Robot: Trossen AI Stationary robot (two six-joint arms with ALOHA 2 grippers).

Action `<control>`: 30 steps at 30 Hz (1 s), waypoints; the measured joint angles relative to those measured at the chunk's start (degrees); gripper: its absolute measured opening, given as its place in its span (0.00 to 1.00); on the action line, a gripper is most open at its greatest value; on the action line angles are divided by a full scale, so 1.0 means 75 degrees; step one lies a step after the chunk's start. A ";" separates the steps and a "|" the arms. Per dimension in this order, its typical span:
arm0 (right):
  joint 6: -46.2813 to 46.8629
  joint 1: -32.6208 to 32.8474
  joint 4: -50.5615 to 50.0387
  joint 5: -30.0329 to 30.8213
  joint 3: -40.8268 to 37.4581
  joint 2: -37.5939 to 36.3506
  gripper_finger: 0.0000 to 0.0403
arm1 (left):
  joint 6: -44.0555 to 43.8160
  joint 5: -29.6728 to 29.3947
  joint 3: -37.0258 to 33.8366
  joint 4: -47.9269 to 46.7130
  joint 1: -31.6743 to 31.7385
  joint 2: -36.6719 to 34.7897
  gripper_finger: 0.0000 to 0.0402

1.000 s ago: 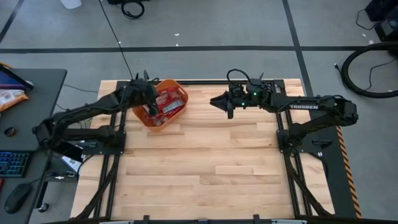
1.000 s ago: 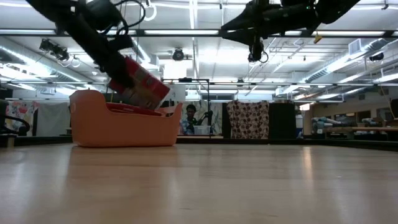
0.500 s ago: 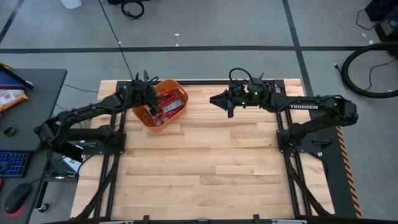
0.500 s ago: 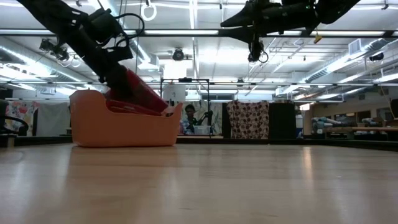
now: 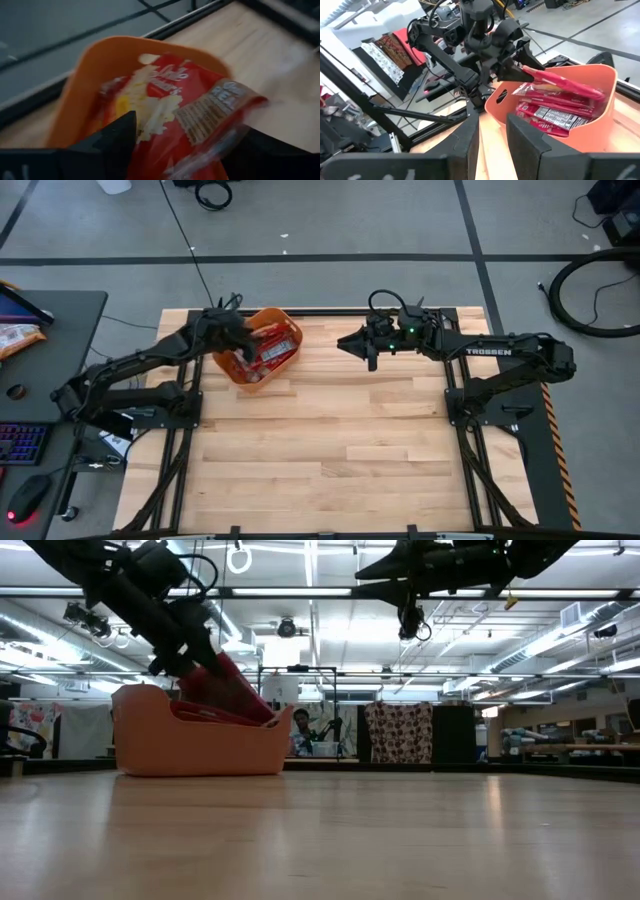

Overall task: Sort popcorn bags into baskets
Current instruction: Put the red popcorn bag into the orange bin, then return to Home Position

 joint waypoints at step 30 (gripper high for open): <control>0.0454 -0.0141 -0.0034 -0.1633 0.0000 -0.0281 0.25 | -0.3734 -0.0655 0.0009 -0.0203 -0.2221 -0.2112 0.37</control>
